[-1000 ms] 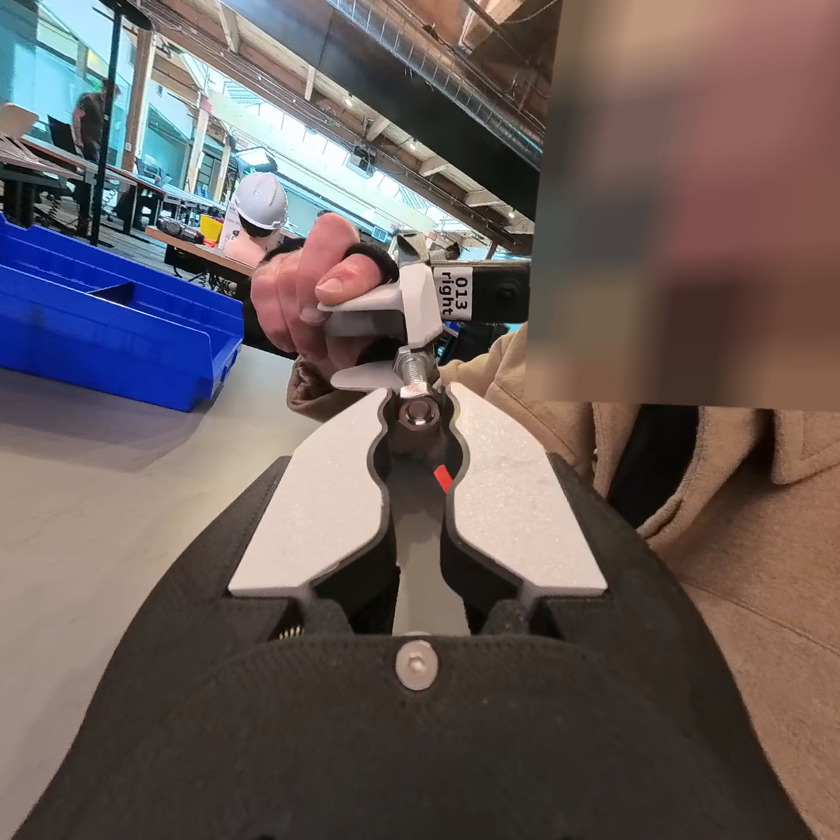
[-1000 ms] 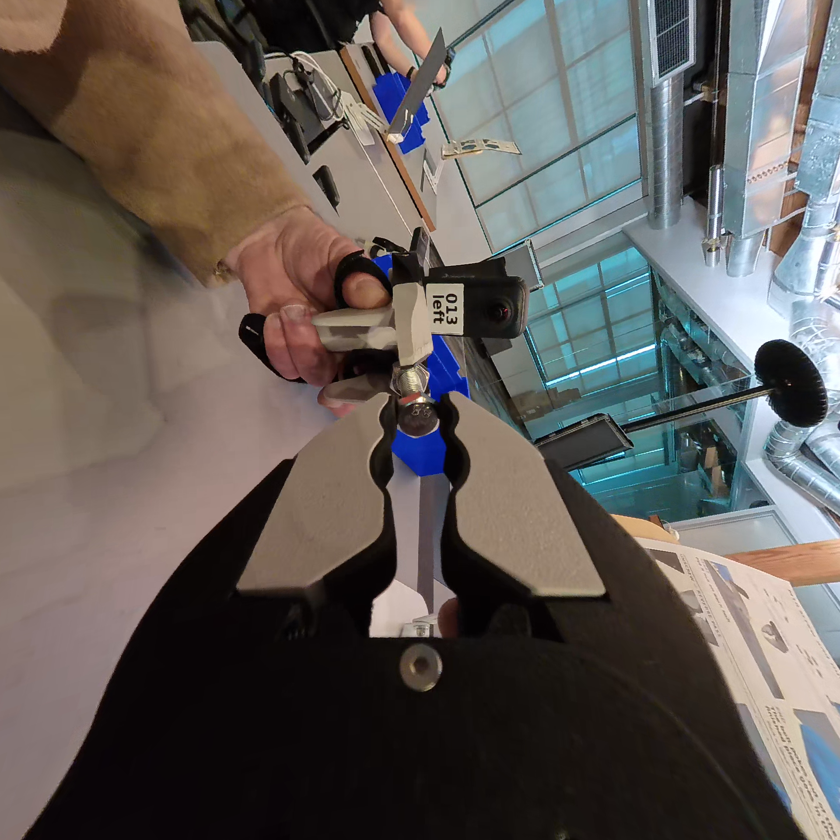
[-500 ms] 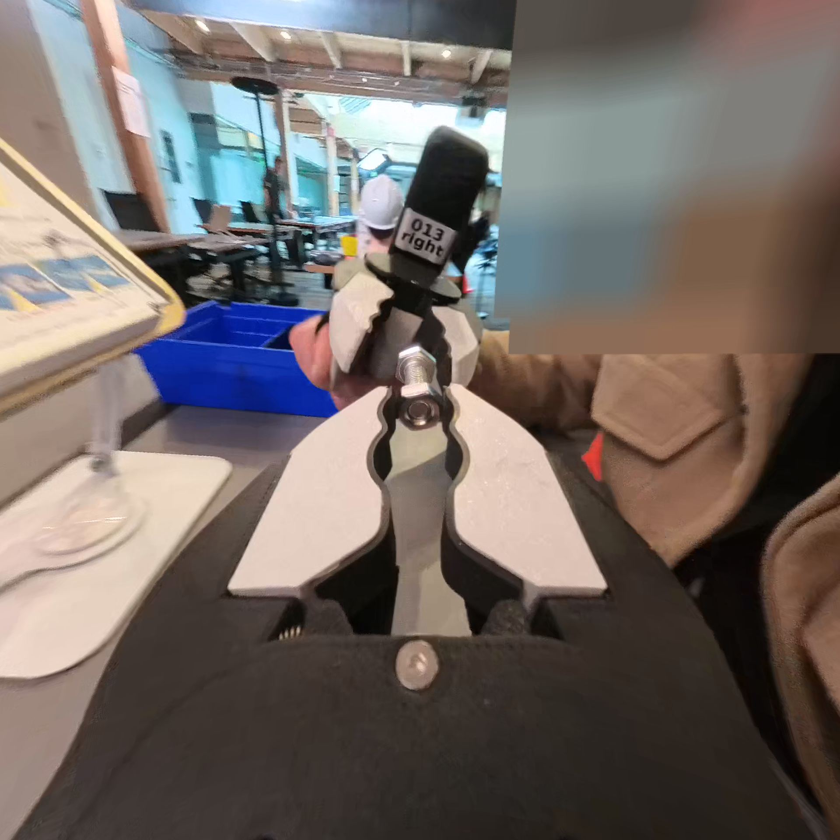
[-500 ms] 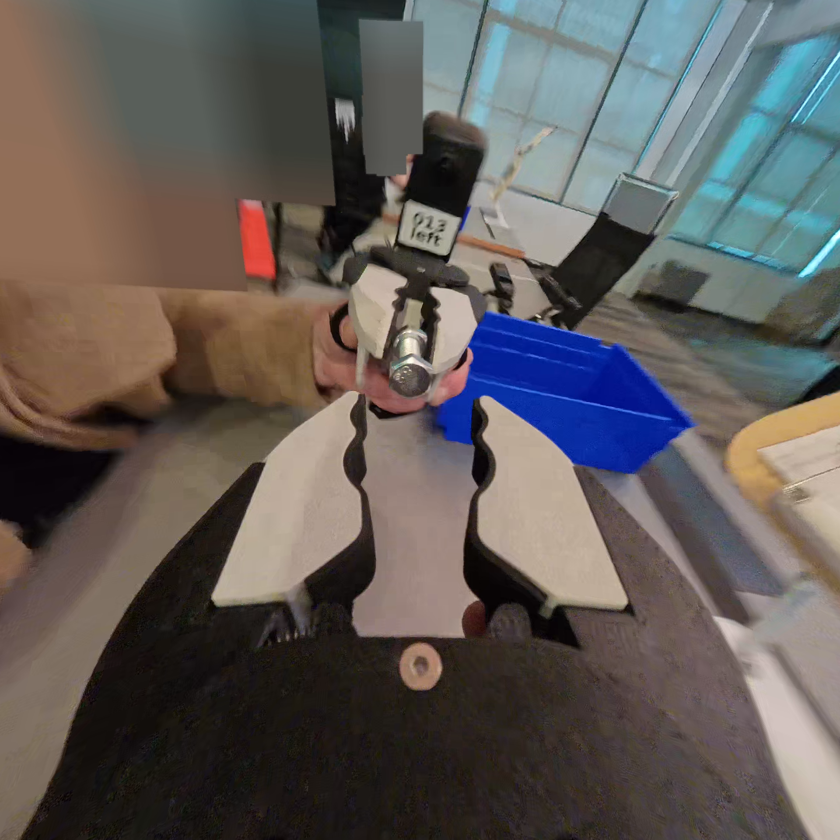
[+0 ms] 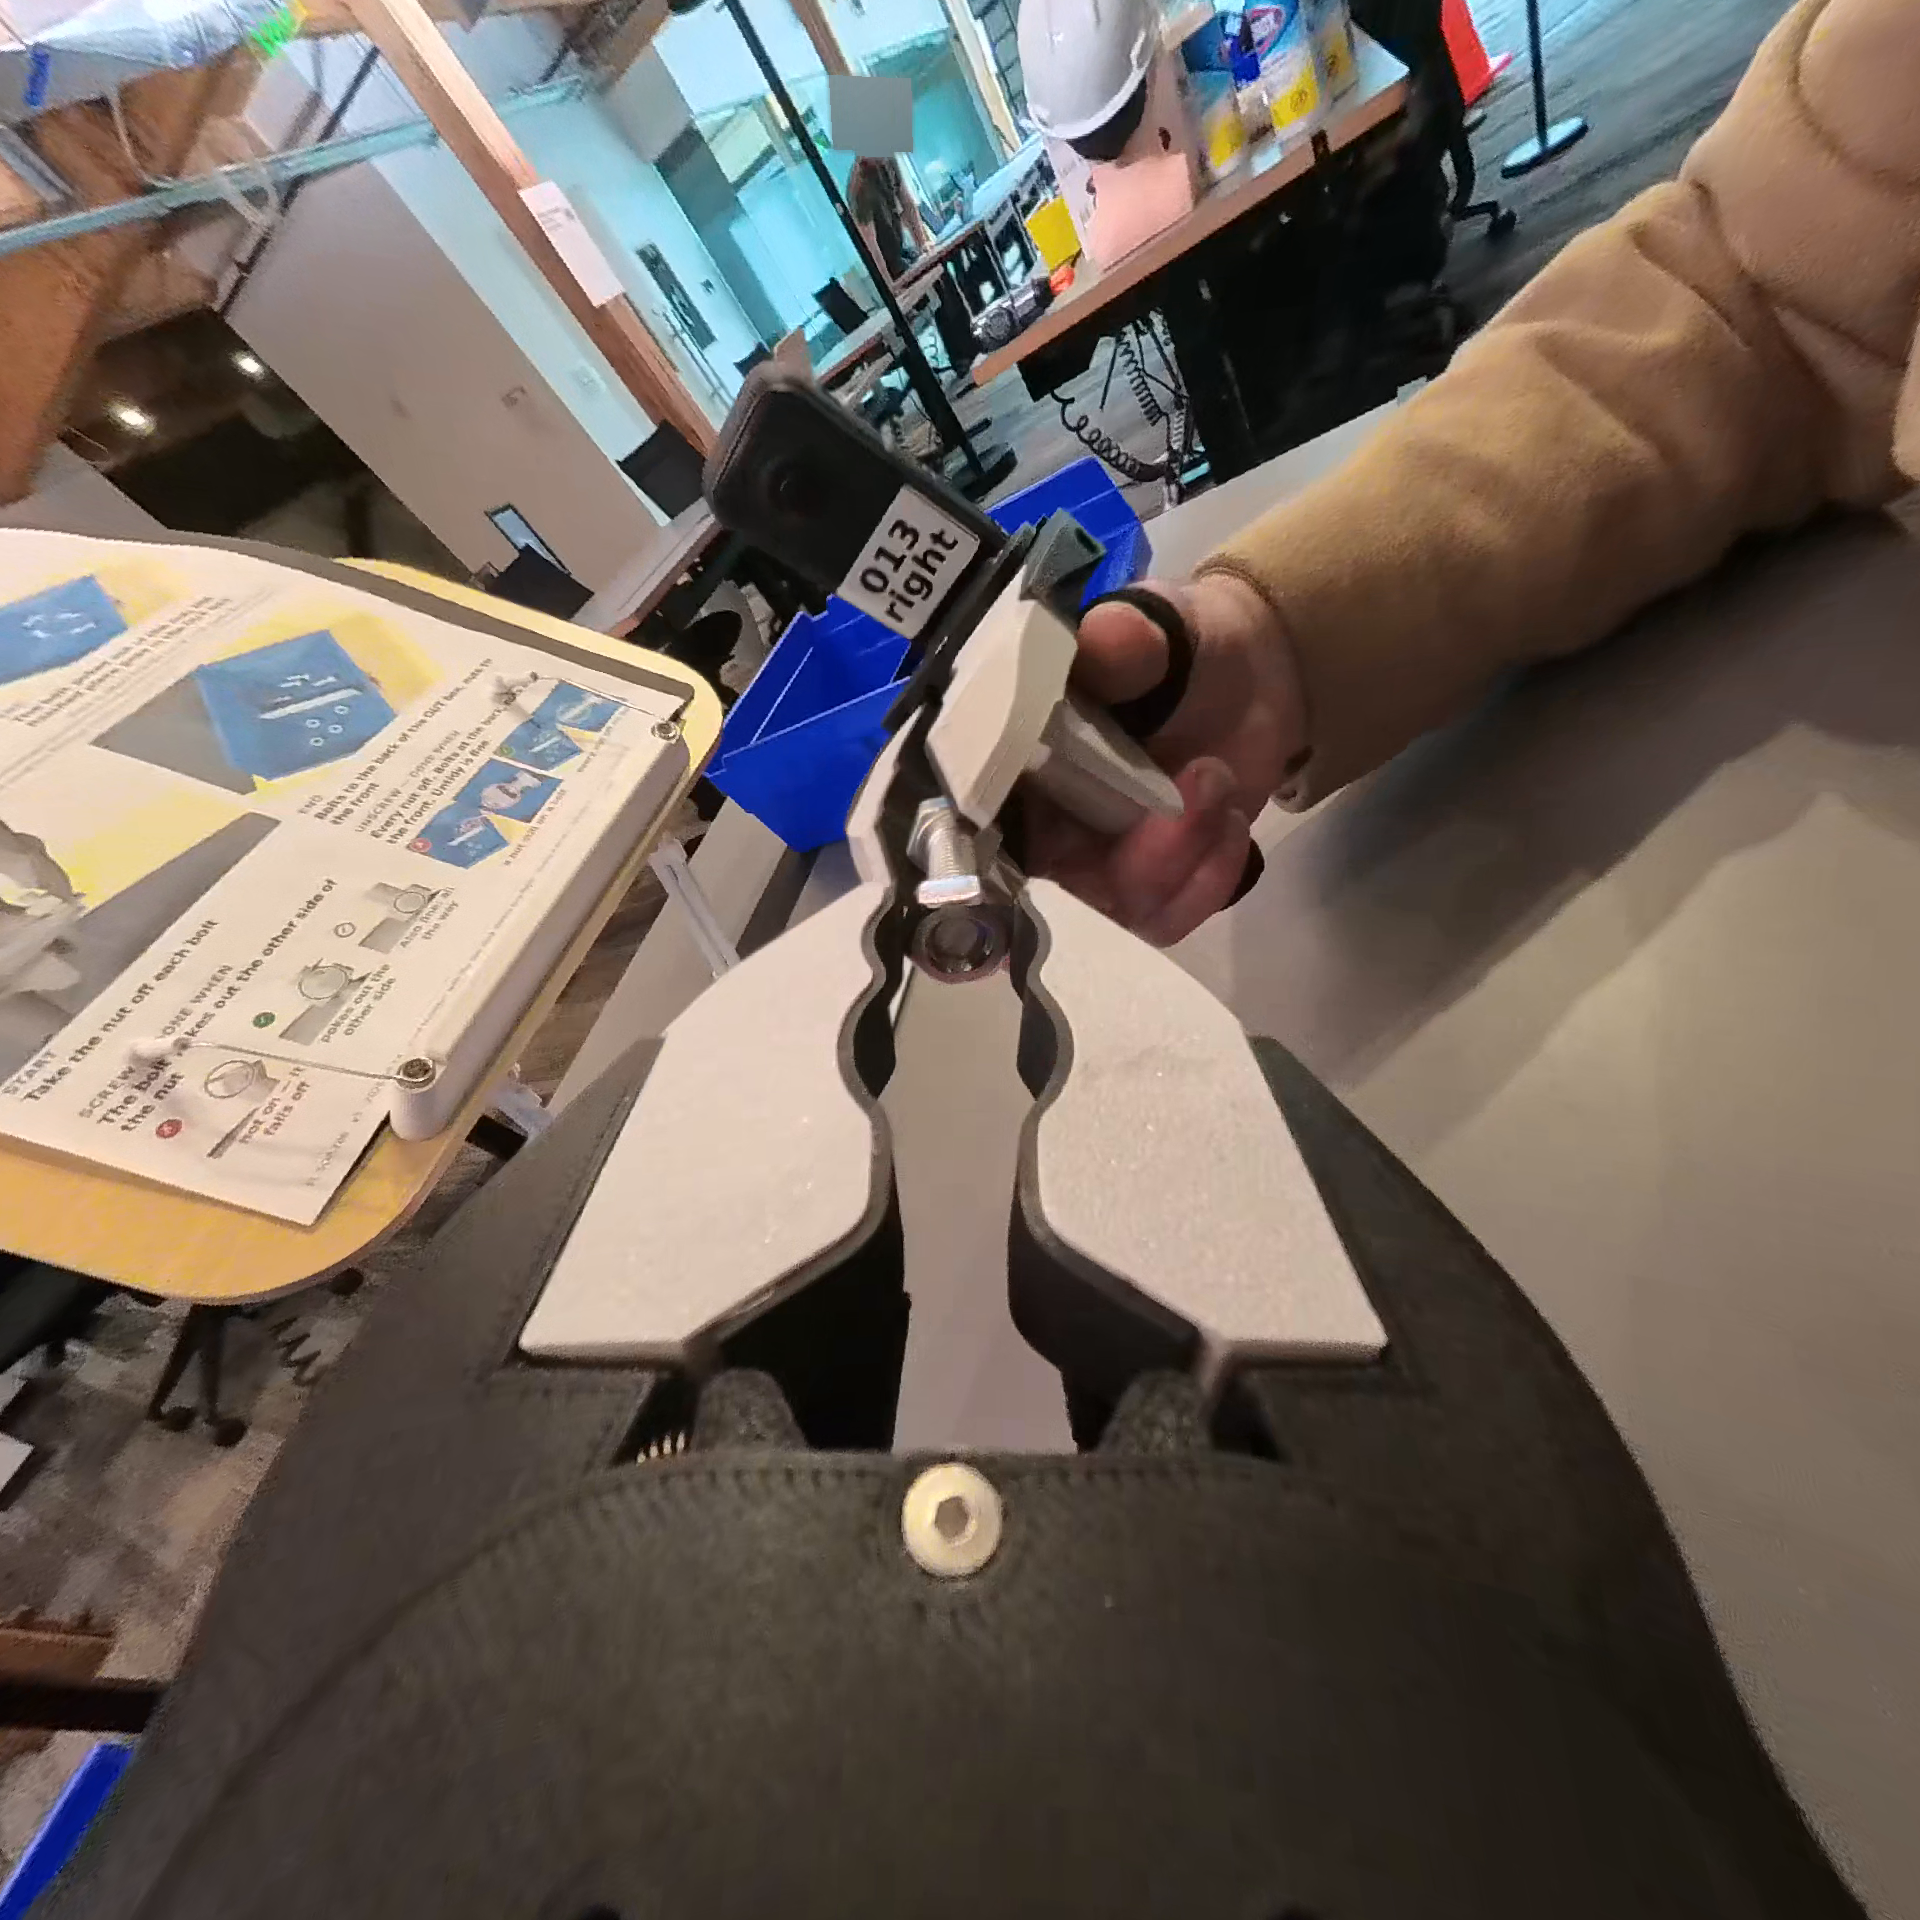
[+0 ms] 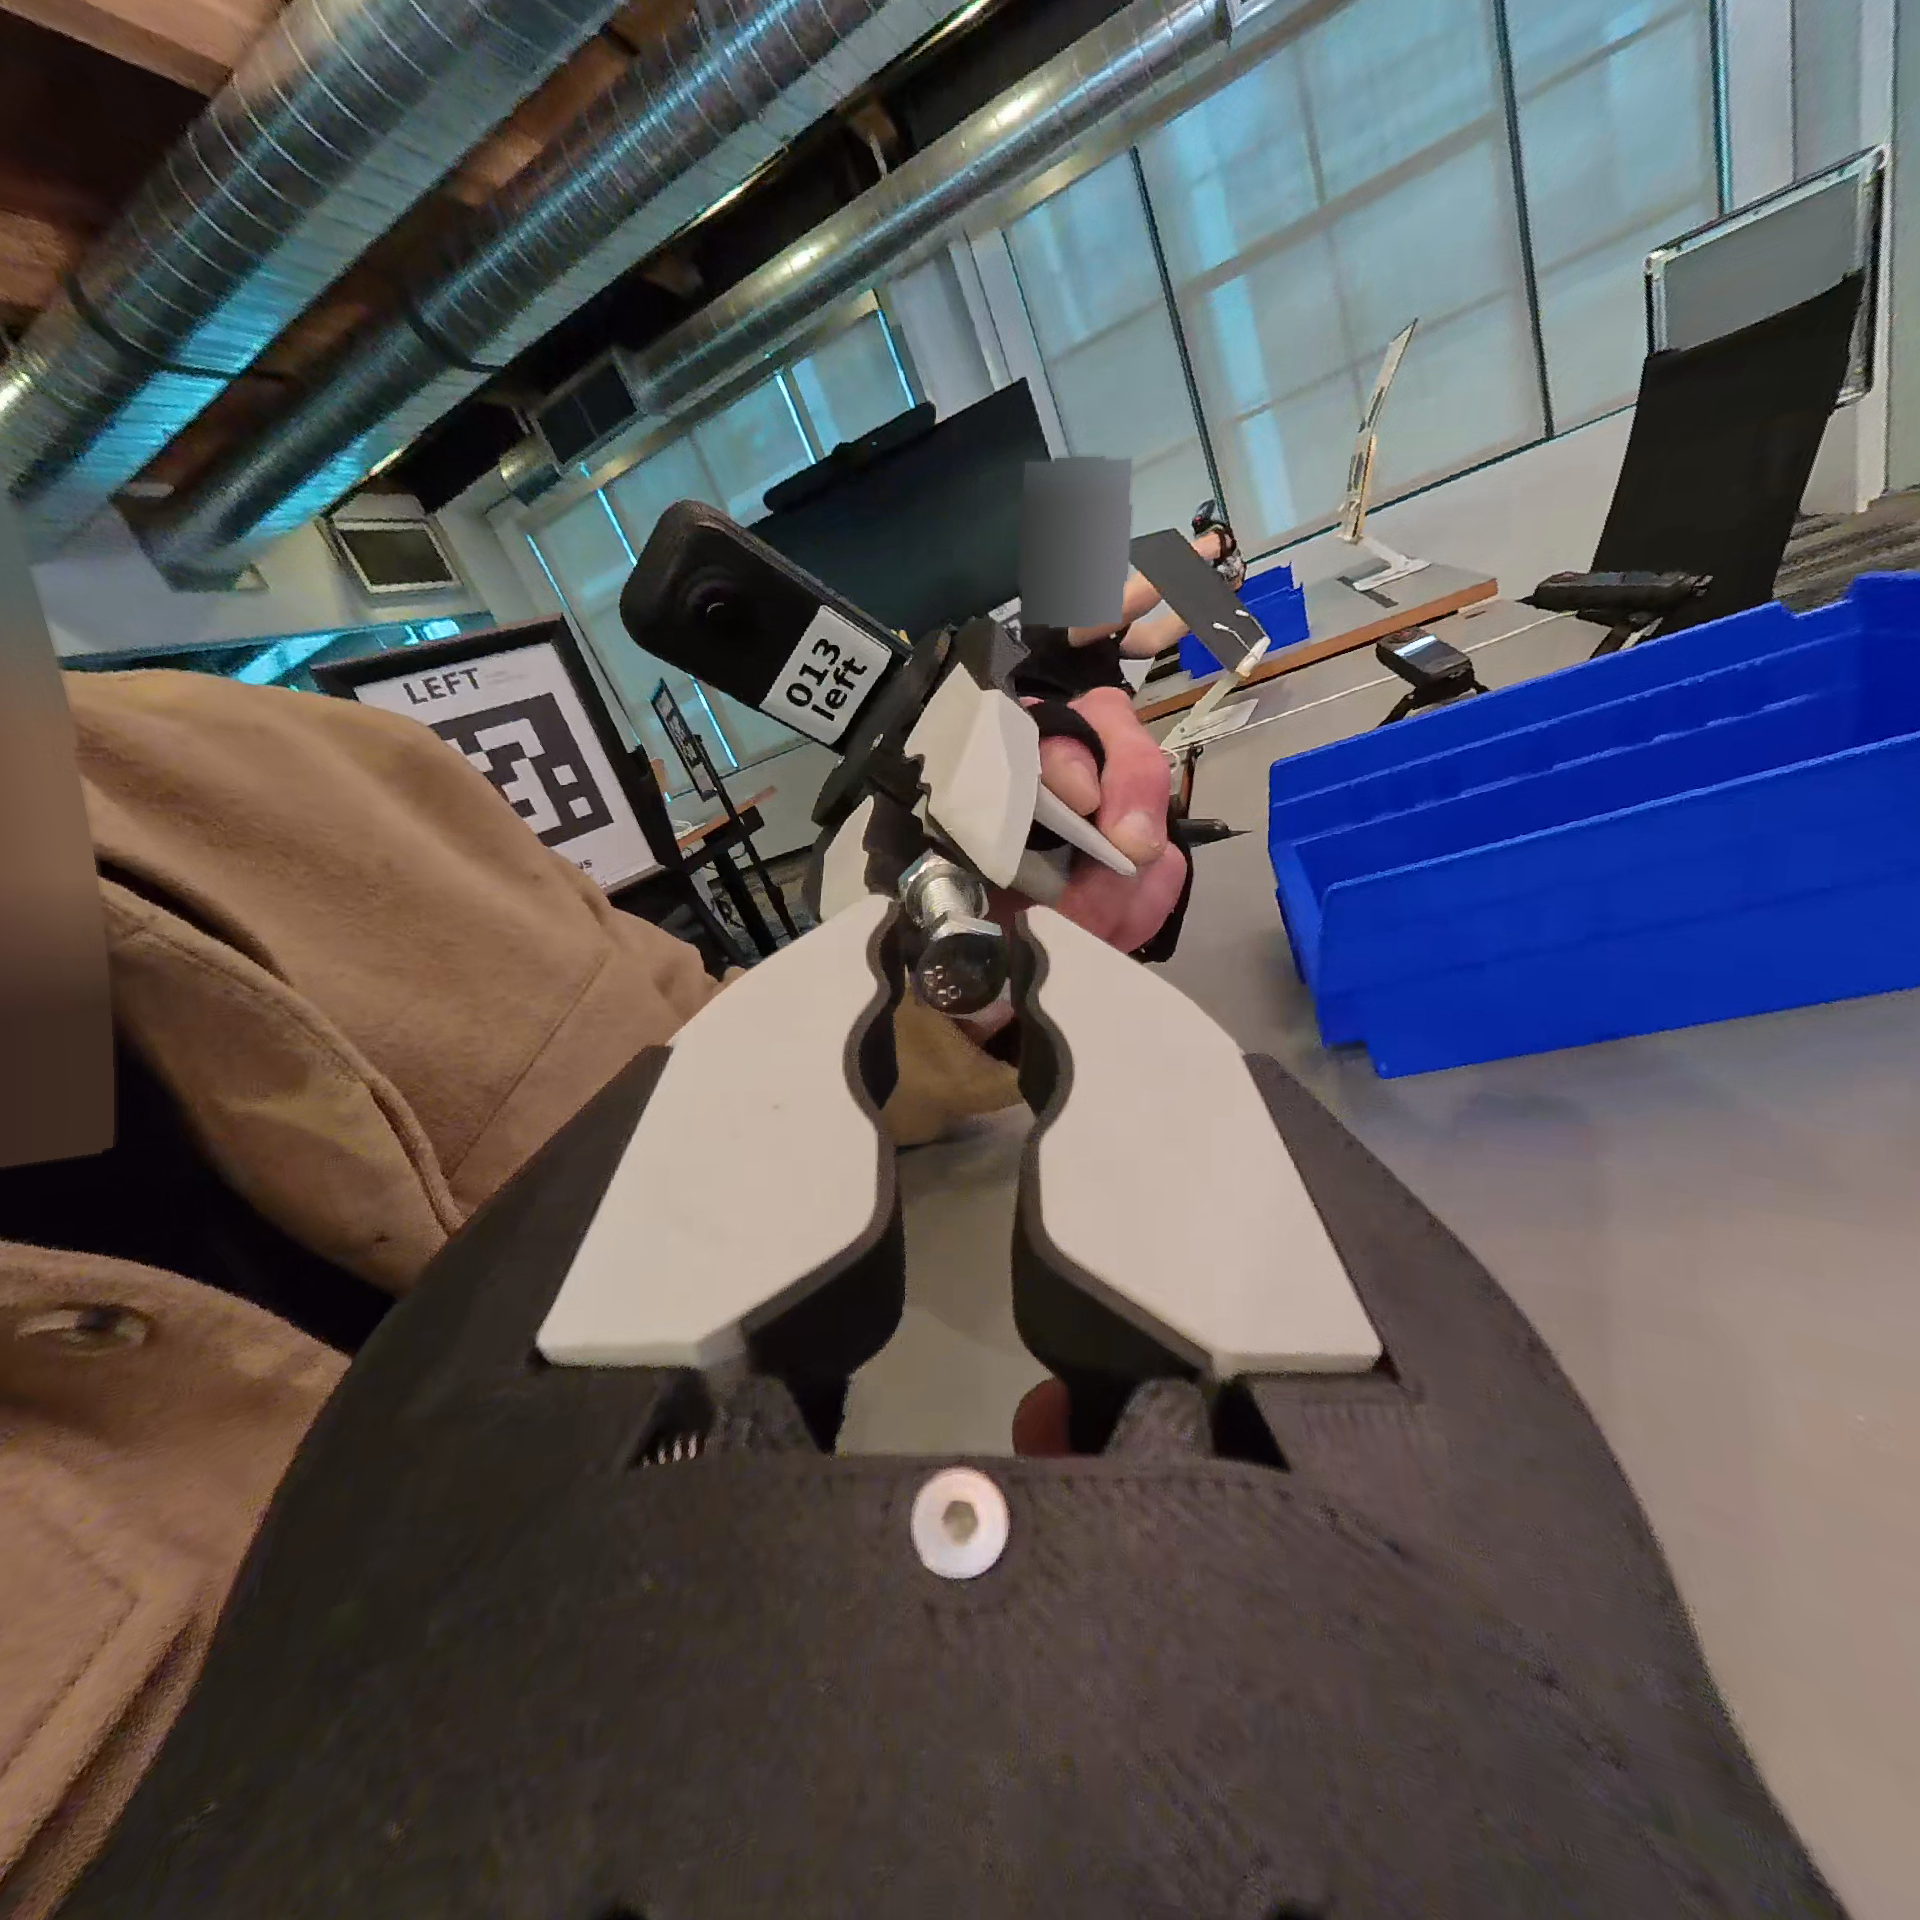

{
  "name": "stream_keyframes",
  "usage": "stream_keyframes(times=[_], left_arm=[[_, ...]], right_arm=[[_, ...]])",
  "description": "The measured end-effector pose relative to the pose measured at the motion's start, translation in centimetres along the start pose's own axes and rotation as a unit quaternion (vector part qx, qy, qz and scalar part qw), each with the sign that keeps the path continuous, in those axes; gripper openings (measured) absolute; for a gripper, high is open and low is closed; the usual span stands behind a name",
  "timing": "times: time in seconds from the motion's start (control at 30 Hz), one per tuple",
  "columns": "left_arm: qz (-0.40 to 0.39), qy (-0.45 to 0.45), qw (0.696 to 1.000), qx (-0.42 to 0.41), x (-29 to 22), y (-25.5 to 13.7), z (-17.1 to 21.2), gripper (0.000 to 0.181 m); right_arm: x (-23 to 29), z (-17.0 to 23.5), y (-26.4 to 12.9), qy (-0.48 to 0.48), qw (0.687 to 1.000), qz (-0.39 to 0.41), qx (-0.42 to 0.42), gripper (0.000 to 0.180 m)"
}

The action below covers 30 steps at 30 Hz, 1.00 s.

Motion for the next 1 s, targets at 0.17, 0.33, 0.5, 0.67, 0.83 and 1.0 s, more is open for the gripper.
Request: stream_keyframes(times=[0.17,0.33,0.5,0.67,0.83,1.0], left_arm=[[0.000,0.006,1.000,0.001,-0.1,0.0,-0.2,0.019],[0.023,-0.063,0.998,-0.014,0.3,0.2,0.1,0.019],[0.126,-0.266,0.952,-0.089,0.8,0.7,1.0,0.019],[0.211,-0.409,0.874,-0.157,0.6,1.7,1.9,0.018],[0.275,-0.466,0.821,-0.181,0.0,2.3,2.4,0.018],[0.289,-0.461,0.816,-0.196,-0.3,2.2,1.4,0.018]], right_arm=[[0.1,0.1,0.0,-0.013,1.000,-0.003,0.000,0.019],[0.5,-0.1,-0.1,-0.100,0.994,0.034,0.012,0.019],[1.6,-0.5,-0.3,-0.267,0.958,0.083,0.068,0.019],[2.9,-0.5,-0.5,-0.454,0.871,0.121,0.147,0.019],[4.2,0.0,-0.4,-0.597,0.761,0.130,0.217,0.019],[5.4,-0.3,-0.2,-0.631,0.733,0.127,0.220,0.019]])
Point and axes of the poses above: each gripper's, where its closed fingertips meet, y out along the fingers, z out of its underside, x = y × z across the jaws, the point moved 6 cm from there along -y, back along the fingers, and after that the axes turned 1 degree about -y, right-handed, at the moved point
